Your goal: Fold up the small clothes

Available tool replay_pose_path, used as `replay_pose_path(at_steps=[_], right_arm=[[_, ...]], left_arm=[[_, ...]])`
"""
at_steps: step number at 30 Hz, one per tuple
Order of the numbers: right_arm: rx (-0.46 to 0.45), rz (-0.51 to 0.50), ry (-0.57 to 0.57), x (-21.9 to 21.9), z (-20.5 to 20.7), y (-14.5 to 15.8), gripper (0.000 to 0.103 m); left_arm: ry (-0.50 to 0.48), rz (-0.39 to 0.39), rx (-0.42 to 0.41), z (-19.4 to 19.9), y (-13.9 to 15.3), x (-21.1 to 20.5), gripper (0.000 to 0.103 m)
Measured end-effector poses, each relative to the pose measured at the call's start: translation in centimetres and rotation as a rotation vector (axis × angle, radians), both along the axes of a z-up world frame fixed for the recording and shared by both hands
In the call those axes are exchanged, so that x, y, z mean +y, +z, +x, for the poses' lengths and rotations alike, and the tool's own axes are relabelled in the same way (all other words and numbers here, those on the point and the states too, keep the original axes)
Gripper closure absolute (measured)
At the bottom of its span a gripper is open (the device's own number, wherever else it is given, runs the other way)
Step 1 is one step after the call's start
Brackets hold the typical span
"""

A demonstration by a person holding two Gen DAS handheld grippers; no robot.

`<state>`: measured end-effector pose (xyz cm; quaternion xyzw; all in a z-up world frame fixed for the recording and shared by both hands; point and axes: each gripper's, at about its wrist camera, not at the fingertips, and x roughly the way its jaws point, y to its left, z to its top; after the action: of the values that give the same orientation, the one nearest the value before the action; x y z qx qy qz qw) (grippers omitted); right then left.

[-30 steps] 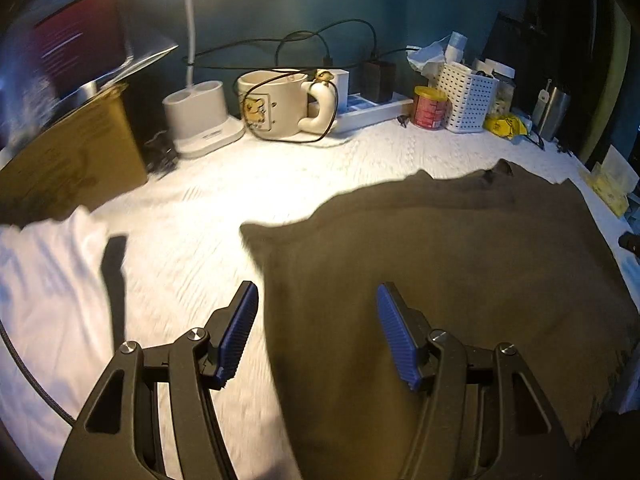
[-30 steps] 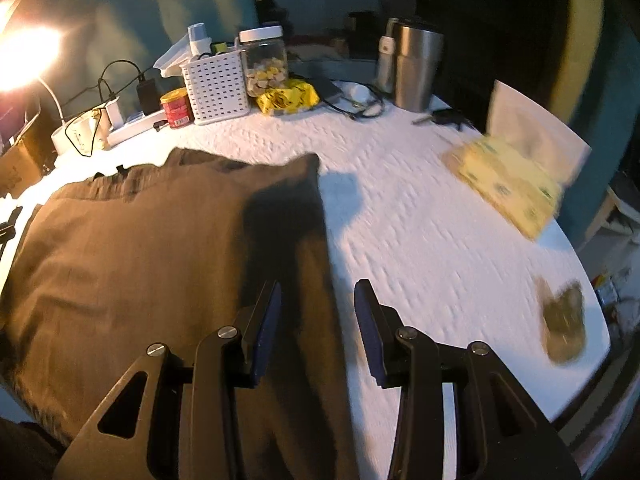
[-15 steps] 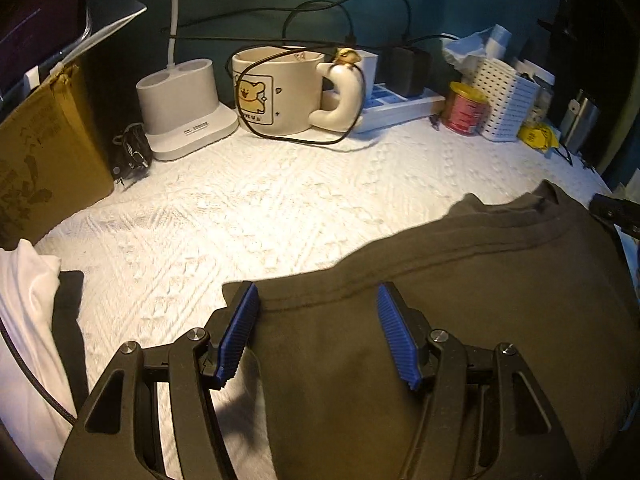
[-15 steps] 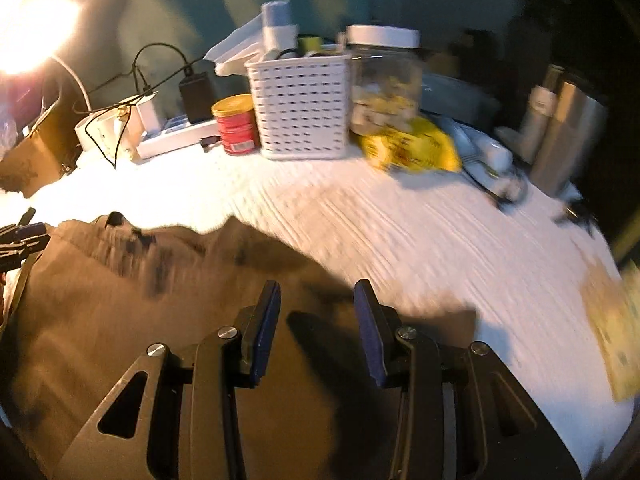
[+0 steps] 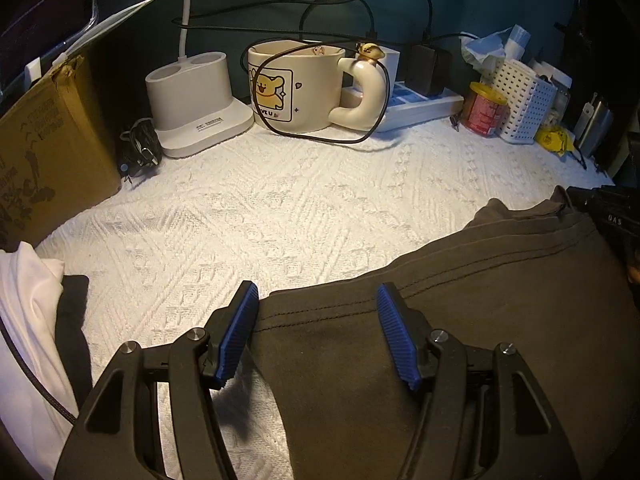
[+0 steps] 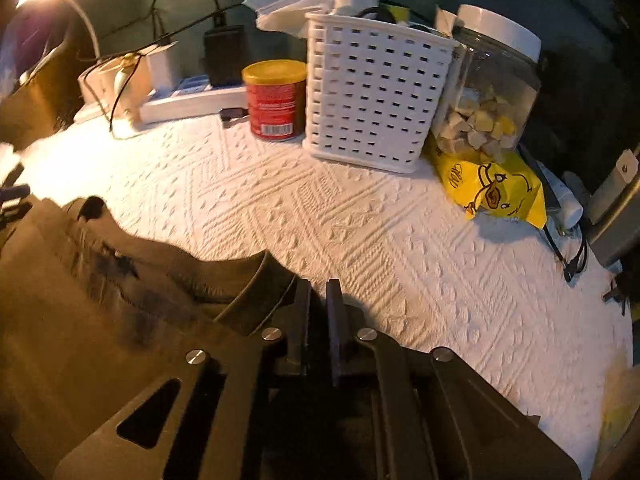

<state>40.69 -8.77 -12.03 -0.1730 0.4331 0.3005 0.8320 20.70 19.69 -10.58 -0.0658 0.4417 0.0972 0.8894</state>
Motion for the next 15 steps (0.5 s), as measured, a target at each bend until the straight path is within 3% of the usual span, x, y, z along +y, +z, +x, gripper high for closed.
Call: replay_pose_path(at_steps=[6,8,10,15], right_arm=[[-0.002,0.005,-0.119,-2.9,0.2,0.9,0.09],[-0.01,0.017,-0.168,-4.8,0.0,1.6,0.071],[-0.021,0.032,-0.225,-7.4,-0.2,2.4,0.06],[-0.016,0.038,-0.323,-12.5,-1.1,3.2,0.06]], left_arm=[[0.065,0.049,0.002,-1.1,0.7,1.3,0.041],[0.1,0.047,0.01,-1.7,0.6,2.3,0.041],[0.132,0.042,0.02,-2.2,0.4,3.2,0.041],[0.157,-0.014,-0.001,-2.8,0.0,3.9,0.041]])
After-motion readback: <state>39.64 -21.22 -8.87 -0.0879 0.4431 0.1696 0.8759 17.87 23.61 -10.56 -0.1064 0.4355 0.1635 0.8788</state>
